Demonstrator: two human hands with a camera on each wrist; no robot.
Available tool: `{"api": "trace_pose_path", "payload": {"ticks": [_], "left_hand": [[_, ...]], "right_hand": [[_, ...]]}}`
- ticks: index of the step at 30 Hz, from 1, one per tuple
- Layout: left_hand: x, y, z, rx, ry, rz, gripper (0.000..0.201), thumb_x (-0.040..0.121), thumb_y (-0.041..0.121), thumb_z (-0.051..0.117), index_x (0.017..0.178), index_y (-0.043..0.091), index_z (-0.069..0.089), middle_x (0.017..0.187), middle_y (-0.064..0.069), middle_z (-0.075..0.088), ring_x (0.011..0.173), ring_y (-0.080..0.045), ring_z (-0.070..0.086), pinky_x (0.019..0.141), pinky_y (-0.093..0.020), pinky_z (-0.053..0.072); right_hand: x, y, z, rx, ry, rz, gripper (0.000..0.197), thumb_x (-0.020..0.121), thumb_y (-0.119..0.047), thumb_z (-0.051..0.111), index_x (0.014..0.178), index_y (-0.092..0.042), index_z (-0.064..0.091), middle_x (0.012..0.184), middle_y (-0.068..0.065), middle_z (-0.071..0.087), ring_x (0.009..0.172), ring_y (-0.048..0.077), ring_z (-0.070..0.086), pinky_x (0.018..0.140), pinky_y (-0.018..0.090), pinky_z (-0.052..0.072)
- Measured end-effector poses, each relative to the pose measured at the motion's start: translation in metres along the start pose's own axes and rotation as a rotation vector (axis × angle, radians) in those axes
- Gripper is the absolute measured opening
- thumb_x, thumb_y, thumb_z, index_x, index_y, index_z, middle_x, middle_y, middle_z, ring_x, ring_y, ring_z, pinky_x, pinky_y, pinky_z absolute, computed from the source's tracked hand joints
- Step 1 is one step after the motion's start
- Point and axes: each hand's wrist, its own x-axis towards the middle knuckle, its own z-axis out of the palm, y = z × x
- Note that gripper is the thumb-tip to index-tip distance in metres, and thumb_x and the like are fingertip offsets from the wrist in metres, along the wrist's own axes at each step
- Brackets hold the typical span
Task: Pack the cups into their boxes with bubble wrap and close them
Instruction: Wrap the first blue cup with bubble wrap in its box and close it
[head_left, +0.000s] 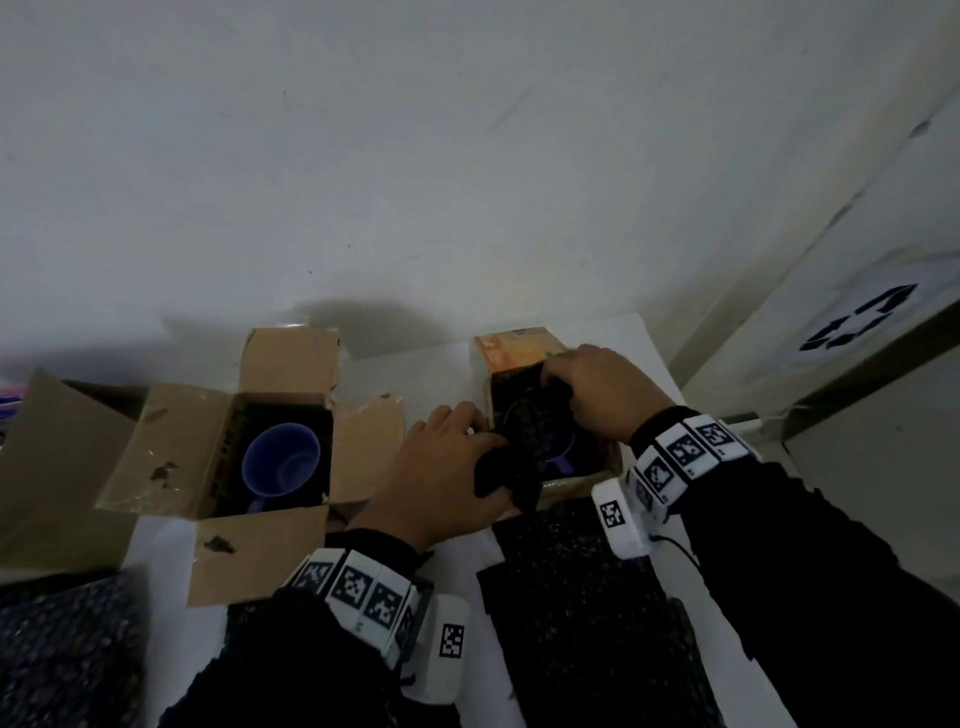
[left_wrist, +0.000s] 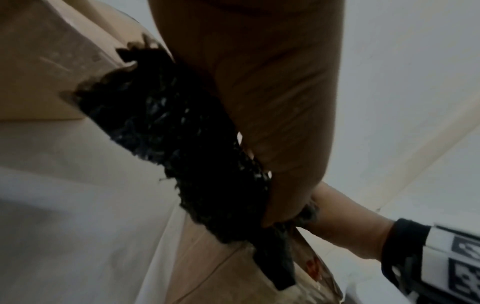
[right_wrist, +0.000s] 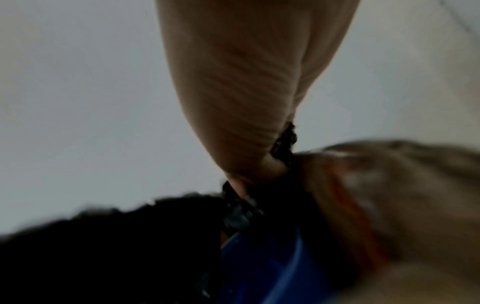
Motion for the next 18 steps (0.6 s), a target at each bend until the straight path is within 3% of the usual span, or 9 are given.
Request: {"api": "trace_pose_path", "payload": {"ticks": [2, 5, 7, 9, 11, 13, 15, 16, 18], "left_hand": [[0.001, -0.002, 0.001, -0.018, 0.015, 0.007, 0.047, 0.08, 0.049, 0.046, 0.112, 0.024, 0.07, 0.105, 0.003, 0.052, 0.091, -0.021, 0.048, 0.074, -0.037, 0.045], [0.001, -0.002, 0.007, -0.016, 0.05, 0.012, 0.043, 0.085, 0.043, 0.041, 0.104, 0.021, 0.073, 0.106, 0.001, 0.051, 0.09, -0.021, 0.045, 0.07, -0.039, 0.047], [-0.001, -0.001, 0.009, -0.034, 0.078, -0.027, 0.042, 0.087, 0.043, 0.041, 0.101, 0.021, 0.073, 0.111, 0.0, 0.047, 0.089, -0.02, 0.043, 0.067, -0.037, 0.046], [-0.002, 0.001, 0.009, -0.085, 0.078, -0.072, 0.034, 0.089, 0.038, 0.048, 0.105, 0.021, 0.073, 0.111, 0.0, 0.045, 0.079, -0.016, 0.044, 0.062, -0.031, 0.041], [-0.003, 0.002, 0.006, -0.115, 0.06, -0.091, 0.029, 0.089, 0.029, 0.057, 0.112, 0.02, 0.072, 0.107, 0.0, 0.051, 0.07, -0.015, 0.048, 0.06, -0.028, 0.039], [-0.003, 0.004, -0.002, -0.175, 0.077, -0.109, 0.028, 0.085, 0.026, 0.061, 0.11, 0.022, 0.072, 0.1, 0.003, 0.059, 0.075, -0.017, 0.058, 0.063, -0.03, 0.047], [-0.002, 0.007, -0.013, -0.289, 0.15, -0.15, 0.017, 0.08, 0.023, 0.065, 0.097, 0.027, 0.067, 0.093, 0.007, 0.063, 0.075, -0.011, 0.062, 0.066, -0.032, 0.053], [-0.002, 0.009, -0.018, -0.351, 0.179, -0.163, 0.015, 0.08, 0.019, 0.068, 0.091, 0.027, 0.062, 0.091, 0.009, 0.064, 0.071, -0.007, 0.063, 0.064, -0.031, 0.054], [0.002, 0.015, -0.026, -0.459, 0.216, -0.163, 0.021, 0.08, 0.012, 0.07, 0.087, 0.026, 0.056, 0.086, 0.01, 0.066, 0.064, -0.003, 0.064, 0.058, -0.029, 0.055]], "right_hand": [[-0.002, 0.007, 0.004, -0.119, 0.174, -0.036, 0.028, 0.068, -0.005, 0.053, 0.091, -0.016, 0.066, 0.085, 0.005, 0.065, 0.085, 0.032, 0.053, 0.068, 0.035, 0.031], [-0.01, 0.004, 0.016, -0.338, 0.103, 0.054, 0.016, 0.069, -0.019, 0.056, 0.08, -0.021, 0.068, 0.076, -0.002, 0.065, 0.093, 0.03, 0.05, 0.074, 0.039, 0.024], [-0.011, -0.003, 0.023, -0.326, -0.04, 0.111, 0.02, 0.076, -0.028, 0.051, 0.085, -0.02, 0.067, 0.086, 0.001, 0.065, 0.107, 0.03, 0.045, 0.081, 0.042, 0.02], [-0.011, -0.003, 0.026, -0.272, -0.083, 0.146, 0.022, 0.083, -0.028, 0.047, 0.092, -0.019, 0.065, 0.1, 0.005, 0.063, 0.117, 0.029, 0.038, 0.088, 0.045, 0.016], [-0.013, -0.001, 0.024, -0.242, -0.047, 0.153, 0.02, 0.083, -0.026, 0.051, 0.095, -0.021, 0.067, 0.107, 0.001, 0.064, 0.124, 0.028, 0.035, 0.092, 0.046, 0.013], [-0.022, 0.0, 0.018, -0.205, 0.091, 0.151, 0.019, 0.078, -0.025, 0.057, 0.093, -0.026, 0.07, 0.106, -0.007, 0.067, 0.127, 0.026, 0.039, 0.096, 0.046, 0.013], [-0.033, 0.0, 0.013, -0.014, 0.337, 0.145, 0.011, 0.079, -0.028, 0.059, 0.088, -0.029, 0.067, 0.1, -0.011, 0.067, 0.123, 0.023, 0.044, 0.096, 0.043, 0.017], [-0.04, -0.004, 0.008, 0.204, 0.402, 0.128, 0.01, 0.083, -0.033, 0.059, 0.091, -0.029, 0.064, 0.1, -0.012, 0.066, 0.119, 0.021, 0.046, 0.096, 0.041, 0.022], [-0.052, -0.016, -0.007, 0.78, 0.315, 0.092, 0.021, 0.089, -0.041, 0.063, 0.105, -0.028, 0.058, 0.106, -0.009, 0.063, 0.111, 0.015, 0.054, 0.094, 0.034, 0.041]]}}
